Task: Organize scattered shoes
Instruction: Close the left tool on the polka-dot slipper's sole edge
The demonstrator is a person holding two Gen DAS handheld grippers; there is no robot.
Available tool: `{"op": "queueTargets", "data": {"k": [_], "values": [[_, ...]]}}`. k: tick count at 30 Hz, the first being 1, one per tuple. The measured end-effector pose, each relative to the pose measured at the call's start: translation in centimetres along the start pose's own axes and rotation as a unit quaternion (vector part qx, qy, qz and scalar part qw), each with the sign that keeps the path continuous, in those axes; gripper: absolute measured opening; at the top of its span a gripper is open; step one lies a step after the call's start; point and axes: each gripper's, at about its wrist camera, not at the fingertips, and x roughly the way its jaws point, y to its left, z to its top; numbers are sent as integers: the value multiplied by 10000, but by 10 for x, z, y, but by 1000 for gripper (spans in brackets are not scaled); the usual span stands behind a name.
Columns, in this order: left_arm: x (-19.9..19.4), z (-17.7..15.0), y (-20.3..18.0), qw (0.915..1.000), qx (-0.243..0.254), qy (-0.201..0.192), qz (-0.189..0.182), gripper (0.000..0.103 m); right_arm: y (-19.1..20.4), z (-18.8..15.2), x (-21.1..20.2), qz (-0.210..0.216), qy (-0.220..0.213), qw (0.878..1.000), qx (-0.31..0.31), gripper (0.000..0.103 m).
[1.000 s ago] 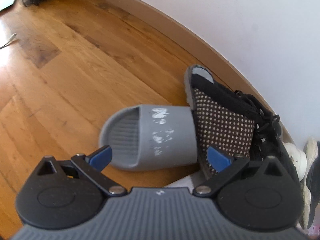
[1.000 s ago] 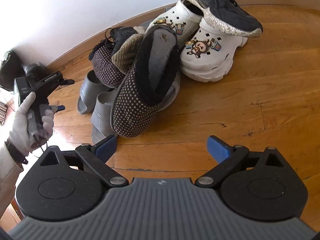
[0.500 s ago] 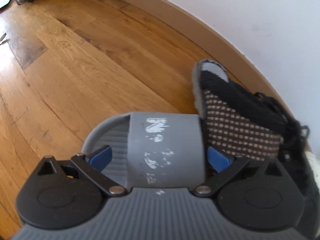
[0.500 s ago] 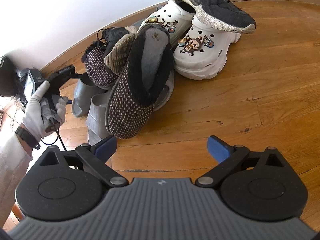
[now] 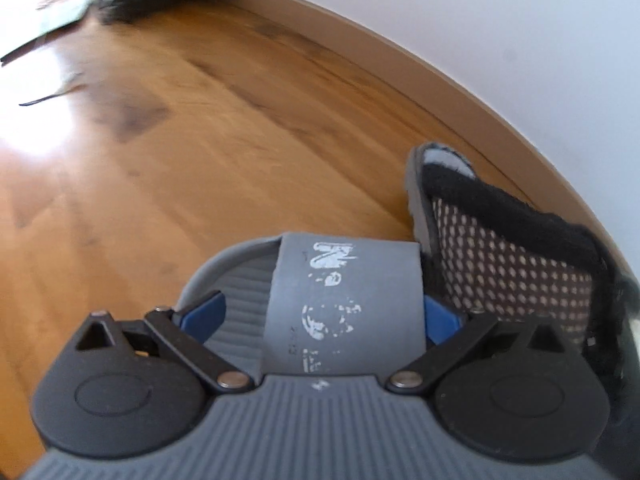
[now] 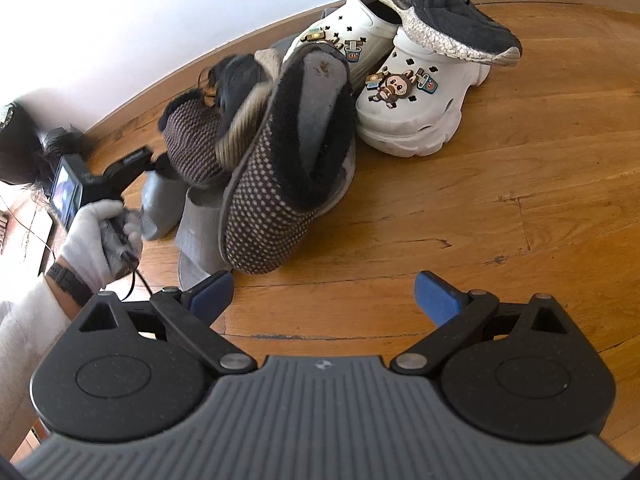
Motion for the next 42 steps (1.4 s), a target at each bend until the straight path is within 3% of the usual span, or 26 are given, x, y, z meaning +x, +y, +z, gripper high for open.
{"op": "queueTargets", "data": {"k": [8,11,16,18,20,23,26,28,31,34,35,38,40,42], "values": [[-24,-1,41,9947,-204,-97,1001,97,4,-3,2,54,59,9999,-111,98],[-28,3,41,9942,-115,100,1065,95,6,-4,2,81,71,9998,-160,98],[-56,4,23,9960,439,-146,761,95,9,-5,2,137,76,9997,-212,99],[-78,7,10,9954,716,-501,395,95,9,-5,2,149,83,9996,-209,99],[-94,12,-1,9920,952,-832,38,97,9,-5,3,152,101,9996,-204,99],[-101,29,-28,9789,1485,-1174,-773,100,9,-6,4,150,133,9996,-200,99],[-92,41,-52,9735,1705,-1186,-954,103,11,-8,6,155,181,9995,-228,99],[-78,50,-63,9772,1607,-1071,-886,103,12,-10,6,161,198,9994,-234,99],[-48,65,-77,9871,1300,-538,-760,103,13,-10,7,156,221,9994,-222,99],[-23,67,-84,9898,1214,-72,-738,103,13,-12,7,139,237,9994,-186,99],[-15,65,-90,9906,1260,58,-535,103,13,-12,7,136,245,9995,-177,99],[-8,59,-104,9860,1653,181,-149,89,14,-14,9,171,297,9993,-170,99],[-8,53,-111,9801,1977,138,108,60,13,-14,10,183,325,9992,-158,99],[-8,50,-109,9779,2081,96,168,46,12,-14,11,190,343,9991,-132,99]]}}
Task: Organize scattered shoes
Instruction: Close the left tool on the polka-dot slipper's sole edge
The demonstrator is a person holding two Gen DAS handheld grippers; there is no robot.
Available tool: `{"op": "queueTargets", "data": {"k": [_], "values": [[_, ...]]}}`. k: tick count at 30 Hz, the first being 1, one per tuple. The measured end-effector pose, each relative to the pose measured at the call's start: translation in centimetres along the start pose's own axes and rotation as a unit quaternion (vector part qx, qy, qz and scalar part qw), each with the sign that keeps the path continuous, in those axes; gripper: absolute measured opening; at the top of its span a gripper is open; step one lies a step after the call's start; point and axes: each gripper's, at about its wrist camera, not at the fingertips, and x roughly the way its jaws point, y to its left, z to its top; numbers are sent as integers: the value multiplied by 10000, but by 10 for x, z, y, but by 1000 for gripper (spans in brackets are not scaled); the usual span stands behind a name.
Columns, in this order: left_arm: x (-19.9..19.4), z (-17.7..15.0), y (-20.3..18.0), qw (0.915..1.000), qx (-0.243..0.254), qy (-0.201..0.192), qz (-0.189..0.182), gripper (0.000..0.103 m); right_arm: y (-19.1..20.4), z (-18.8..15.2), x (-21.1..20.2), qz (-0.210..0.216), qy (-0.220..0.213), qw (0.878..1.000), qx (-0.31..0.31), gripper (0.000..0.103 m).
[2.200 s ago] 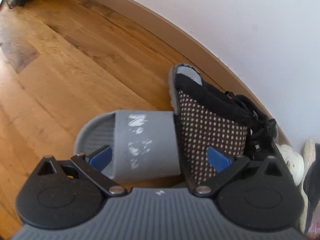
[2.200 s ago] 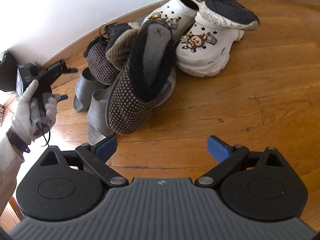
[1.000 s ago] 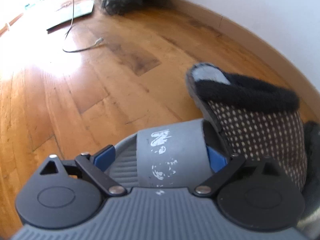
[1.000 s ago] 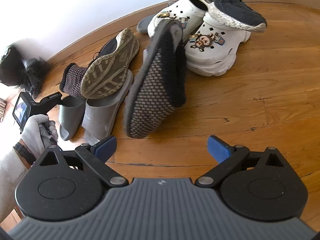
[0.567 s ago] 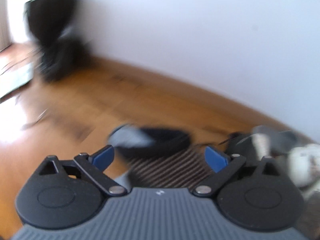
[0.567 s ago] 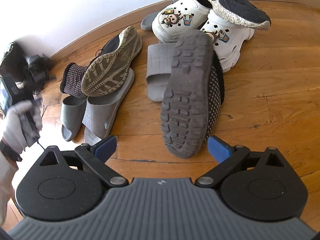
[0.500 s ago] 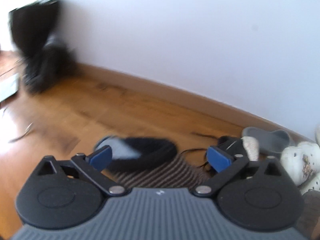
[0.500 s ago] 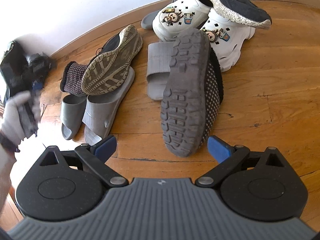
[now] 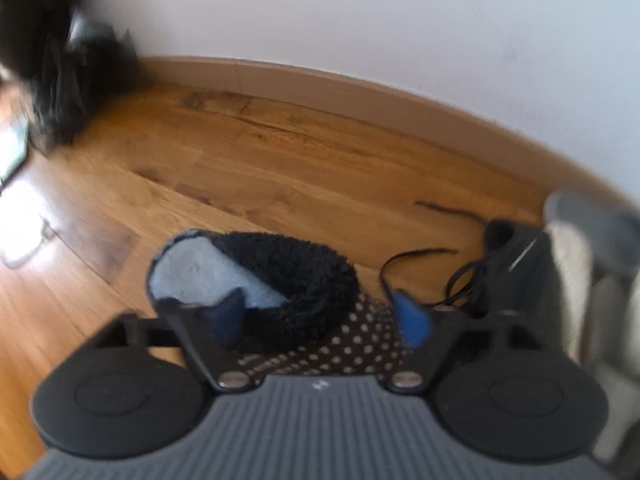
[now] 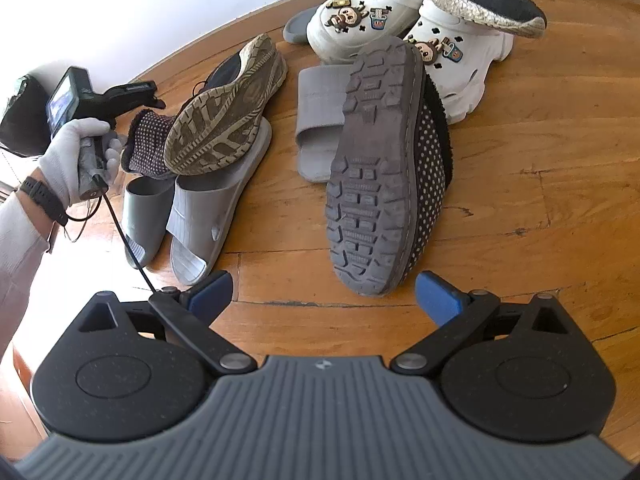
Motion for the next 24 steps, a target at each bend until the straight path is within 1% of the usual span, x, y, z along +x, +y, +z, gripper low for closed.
{"op": "queueTargets", "data": {"k": [1,3,6,8,9,10,12,14,15,16,18,20,24], "values": [[-2,-2,1,10000,4,-26,-11,39,0,0,0,2,-4,10000,5,100],[-6,-4,4,9999,6,-130,-32,33,-1,0,0,6,4,10000,5,100],[-12,-1,13,9998,12,-138,-121,24,-2,-1,-1,15,21,10000,19,100],[-22,3,11,9988,59,-222,-441,19,-4,0,-1,20,28,10000,48,100],[-24,3,11,9983,62,-238,-524,16,-5,0,-1,22,22,10000,59,100],[-33,5,8,9966,103,-302,-761,14,-6,1,-2,20,15,10000,70,100],[-38,4,5,9947,125,-352,-954,12,-8,1,-2,8,8,10000,96,100],[-48,4,-5,9908,239,-404,-1268,11,-10,2,-2,4,7,9999,116,100],[-51,3,-7,9900,282,-418,-1321,10,-10,2,-3,4,7,9999,123,100],[-59,1,-17,9861,457,-491,-1519,7,-10,2,-3,8,12,9999,129,100],[-63,-2,-24,9822,536,-511,-1724,7,-10,2,-3,23,16,9999,129,100],[-75,-10,-40,9745,751,-606,-2026,6,-10,1,-3,39,19,9999,127,100],[-92,-20,-69,9662,1022,-749,-2247,5,-10,0,-3,46,31,9999,147,100]]}}
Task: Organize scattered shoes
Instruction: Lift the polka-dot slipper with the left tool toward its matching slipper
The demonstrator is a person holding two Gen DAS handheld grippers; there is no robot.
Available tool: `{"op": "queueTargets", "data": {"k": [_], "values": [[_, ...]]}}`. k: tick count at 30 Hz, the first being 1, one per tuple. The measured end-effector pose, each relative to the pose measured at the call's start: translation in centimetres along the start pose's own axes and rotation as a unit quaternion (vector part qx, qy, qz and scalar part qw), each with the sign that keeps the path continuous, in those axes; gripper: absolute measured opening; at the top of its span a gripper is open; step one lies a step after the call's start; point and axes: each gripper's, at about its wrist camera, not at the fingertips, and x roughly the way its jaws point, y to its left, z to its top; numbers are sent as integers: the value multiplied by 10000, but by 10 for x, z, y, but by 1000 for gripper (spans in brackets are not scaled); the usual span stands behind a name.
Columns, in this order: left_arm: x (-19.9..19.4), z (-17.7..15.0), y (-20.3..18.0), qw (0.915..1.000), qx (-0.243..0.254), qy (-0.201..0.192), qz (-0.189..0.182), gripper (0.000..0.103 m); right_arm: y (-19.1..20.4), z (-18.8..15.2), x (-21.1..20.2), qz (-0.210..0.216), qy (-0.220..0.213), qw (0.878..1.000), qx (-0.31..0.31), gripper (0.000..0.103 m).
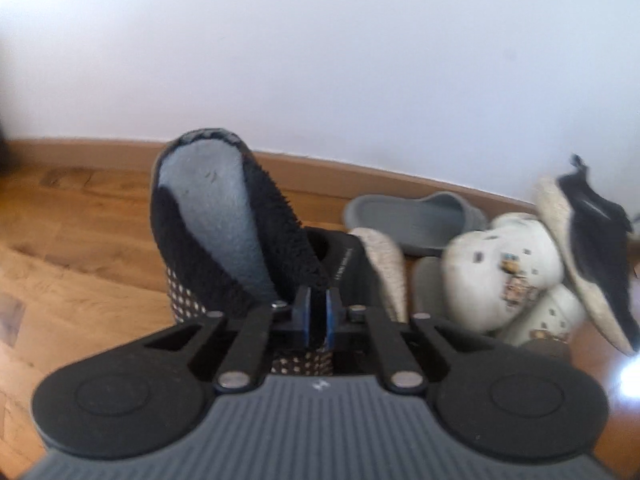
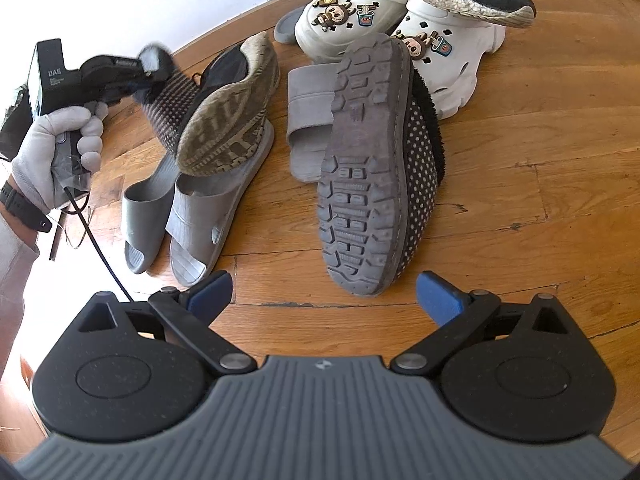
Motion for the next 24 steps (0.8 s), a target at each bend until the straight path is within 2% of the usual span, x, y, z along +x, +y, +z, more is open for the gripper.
{"op": "queueTargets", "data": {"k": [6,9,11,13,15,17,19,23,24], "values": [[-5,0,-18,9996,116,-147,-212,5,-1,0,0,17,8,10000,13,100],[-18,1,-26,9987,103,-481,-120,5,-4,0,0,7,8,10000,48,100],[-25,2,-28,9981,84,-594,-143,0,-5,0,0,7,11,10000,78,100],[-35,3,-31,9970,115,-728,-256,0,-7,0,1,16,15,9999,99,100],[-51,5,-43,9939,356,-878,-563,0,-8,0,2,23,13,10000,96,100],[-55,6,-50,9922,525,-785,-812,0,-9,0,3,20,21,9999,102,100],[-55,4,-52,9914,633,-787,-827,0,-10,0,5,6,51,9999,126,100],[-44,-3,-35,9956,486,-517,-618,1,-9,0,6,34,79,9999,119,100],[-42,-4,-28,9964,400,-520,-537,8,-9,0,6,45,80,9999,114,100]]}}
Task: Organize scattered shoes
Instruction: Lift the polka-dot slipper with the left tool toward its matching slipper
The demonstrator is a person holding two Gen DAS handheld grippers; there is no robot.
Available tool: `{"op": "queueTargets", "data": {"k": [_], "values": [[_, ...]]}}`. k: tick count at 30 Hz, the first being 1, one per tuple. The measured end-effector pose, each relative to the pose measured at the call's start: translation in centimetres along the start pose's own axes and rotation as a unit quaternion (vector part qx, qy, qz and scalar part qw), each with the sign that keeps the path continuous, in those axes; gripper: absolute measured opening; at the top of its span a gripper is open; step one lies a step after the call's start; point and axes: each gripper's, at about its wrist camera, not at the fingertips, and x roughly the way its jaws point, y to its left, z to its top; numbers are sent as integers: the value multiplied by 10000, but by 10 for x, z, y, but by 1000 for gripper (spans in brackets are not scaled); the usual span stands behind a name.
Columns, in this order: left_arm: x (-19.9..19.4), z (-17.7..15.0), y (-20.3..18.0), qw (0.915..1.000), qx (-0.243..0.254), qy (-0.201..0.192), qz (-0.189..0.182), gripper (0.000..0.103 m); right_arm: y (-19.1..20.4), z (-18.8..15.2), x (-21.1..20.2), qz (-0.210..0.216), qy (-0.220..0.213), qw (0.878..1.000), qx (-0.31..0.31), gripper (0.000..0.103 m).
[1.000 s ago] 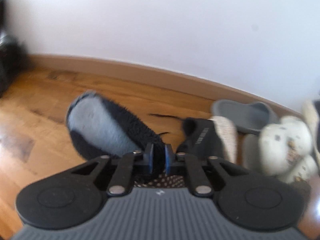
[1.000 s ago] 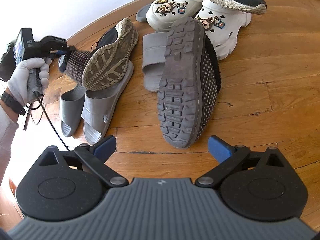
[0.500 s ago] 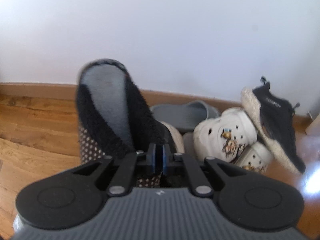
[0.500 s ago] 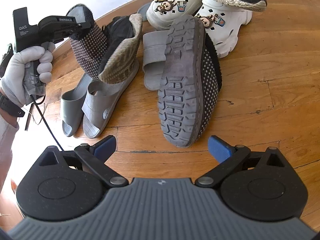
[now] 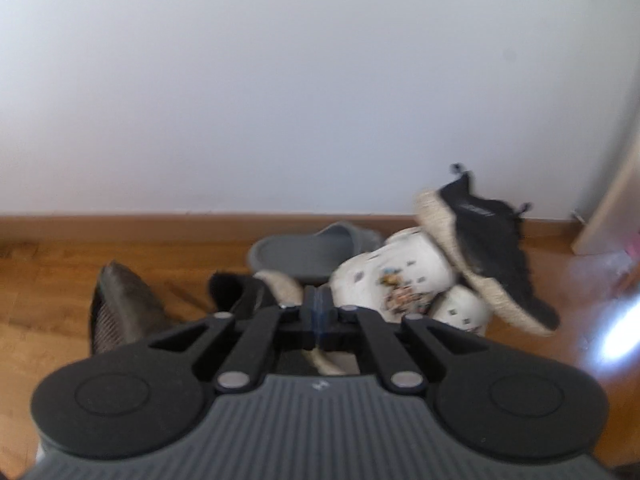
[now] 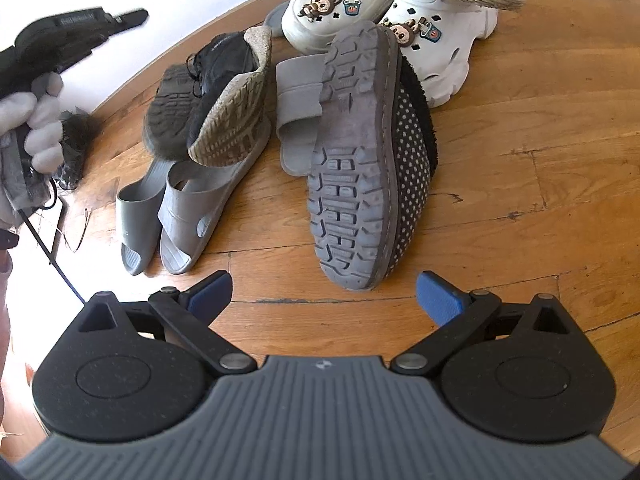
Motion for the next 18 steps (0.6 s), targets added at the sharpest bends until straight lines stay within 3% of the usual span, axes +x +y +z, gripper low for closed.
{"op": "queueTargets", "data": {"k": [2,3,4,9,11,12,15,18], "values": [[3,-3,22,9992,-317,-22,228,32,1,0,0,23,2,10000,-9,101],[4,-4,37,9977,-559,-38,370,51,1,0,0,31,11,10000,-8,101],[6,-5,51,9955,-799,-55,513,63,1,-1,1,36,19,10000,-7,101],[20,-13,104,9774,-1967,89,769,75,4,-1,7,55,68,10000,-23,101],[33,-21,126,9620,-2581,258,852,79,5,-1,9,54,89,9999,-37,101],[36,-23,129,9585,-2698,300,876,79,6,-2,11,55,98,9999,-44,101],[51,-28,136,9505,-2874,547,1043,79,7,-3,13,58,125,9999,-57,102],[63,-26,130,9566,-2633,698,1032,82,6,-3,15,46,144,9999,-53,102]]}}
